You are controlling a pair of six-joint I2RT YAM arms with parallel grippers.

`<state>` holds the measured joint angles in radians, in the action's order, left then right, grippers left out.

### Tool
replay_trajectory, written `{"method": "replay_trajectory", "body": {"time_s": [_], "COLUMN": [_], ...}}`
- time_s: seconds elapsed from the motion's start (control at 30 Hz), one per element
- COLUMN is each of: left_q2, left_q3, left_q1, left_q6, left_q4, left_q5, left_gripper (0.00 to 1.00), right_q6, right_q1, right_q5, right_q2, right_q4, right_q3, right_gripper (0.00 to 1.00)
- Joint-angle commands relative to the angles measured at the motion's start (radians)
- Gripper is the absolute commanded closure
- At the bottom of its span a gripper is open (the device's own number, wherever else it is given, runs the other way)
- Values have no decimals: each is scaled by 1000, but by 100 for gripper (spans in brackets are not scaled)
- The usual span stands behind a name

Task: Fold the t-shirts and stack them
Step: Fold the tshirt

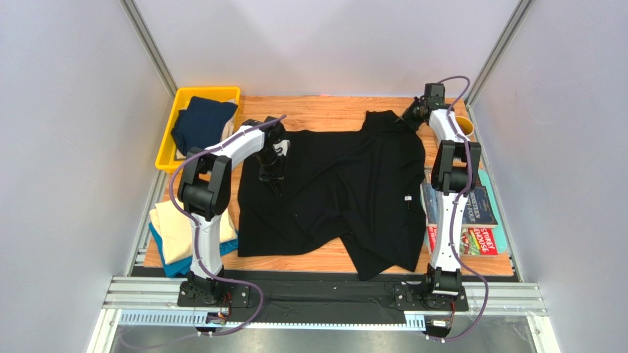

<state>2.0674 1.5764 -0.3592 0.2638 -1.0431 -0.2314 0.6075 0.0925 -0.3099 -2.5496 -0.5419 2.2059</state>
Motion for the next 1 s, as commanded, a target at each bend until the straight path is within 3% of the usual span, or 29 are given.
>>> {"method": "replay_trajectory", "body": {"time_s": [0.0,0.3,0.6,0.97], "left_q2": [-39,-27,-9,14], "left_q3": [40,59,115,244], "left_q1": [0,0,0,0], "left_q6": [17,40,43,35], "left_q4": [25,51,45,2], "left_q5": [-23,-37,-43,10], "left_gripper": [80,80,80,80], "right_q6": [-38,-104,-176,-189], "right_q1": [-5,-8,-56,-88], "right_q5": [12,-6,-31,5], "right_q2": [153,331,514,609], "right_q4": [-3,-27,-150,-358], "right_q3": [38,-103,-345,-547], "right_gripper": [100,100,100,100]}}
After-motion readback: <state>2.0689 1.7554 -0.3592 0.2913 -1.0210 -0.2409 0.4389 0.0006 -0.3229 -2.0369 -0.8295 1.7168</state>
